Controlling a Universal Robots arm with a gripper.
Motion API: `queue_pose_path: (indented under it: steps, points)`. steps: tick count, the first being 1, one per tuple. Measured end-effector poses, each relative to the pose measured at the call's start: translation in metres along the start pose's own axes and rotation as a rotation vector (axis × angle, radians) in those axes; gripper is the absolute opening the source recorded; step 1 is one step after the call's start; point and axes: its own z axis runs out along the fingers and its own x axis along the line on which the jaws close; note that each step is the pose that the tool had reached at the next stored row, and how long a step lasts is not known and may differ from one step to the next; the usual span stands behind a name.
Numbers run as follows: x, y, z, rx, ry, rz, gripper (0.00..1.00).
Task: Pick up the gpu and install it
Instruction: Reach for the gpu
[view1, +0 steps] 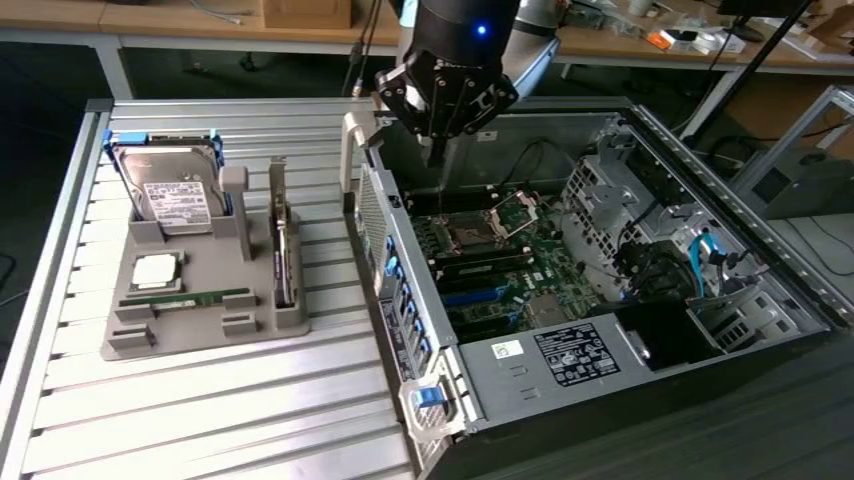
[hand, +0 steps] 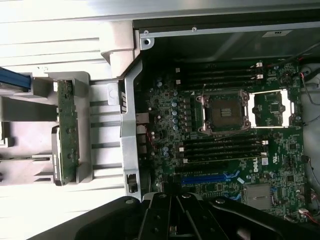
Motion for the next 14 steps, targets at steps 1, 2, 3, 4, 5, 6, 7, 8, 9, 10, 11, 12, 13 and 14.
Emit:
queue_pose_path:
  steps: [1, 2, 3, 4, 5, 6, 7, 8, 9, 10, 11, 12, 13, 14]
  points:
    - [0.0008, -0.0001, 0.0000, 0.0000, 0.0000, 0.000, 0.11]
    - [0.0014, -0.0001, 0.0000, 0.0000, 0.0000, 0.000, 0.11]
    - [0.0018, -0.0001, -0.0001, 0.0000, 0.0000, 0.000, 0.11]
    - [0.0023, -0.0002, 0.0000, 0.0000, 0.0000, 0.000, 0.11]
    - [0.0028, -0.0002, -0.0001, 0.0000, 0.0000, 0.000, 0.11]
    - [0.0032, -0.0002, -0.0001, 0.0000, 0.0000, 0.000, 0.11]
    - [0.0036, -0.0003, -0.0001, 0.0000, 0.0000, 0.000, 0.11]
    - [0.0041, -0.0003, -0.0001, 0.0000, 0.0000, 0.000, 0.11]
    - [0.0046, -0.0004, -0.0001, 0.0000, 0.0000, 0.000, 0.11]
    - [0.0050, -0.0004, -0.0001, -0.0001, 0.0000, 0.000, 0.11]
    - [0.0054, -0.0004, -0.0001, 0.0000, 0.0000, 0.000, 0.11]
    - [0.0059, -0.0004, -0.0001, 0.0000, 0.0000, 0.000, 0.11]
    - [0.0063, -0.0005, -0.0001, 0.0000, 0.0000, 0.000, 0.11]
    - [0.0067, -0.0005, -0.0001, 0.0000, 0.0000, 0.000, 0.11]
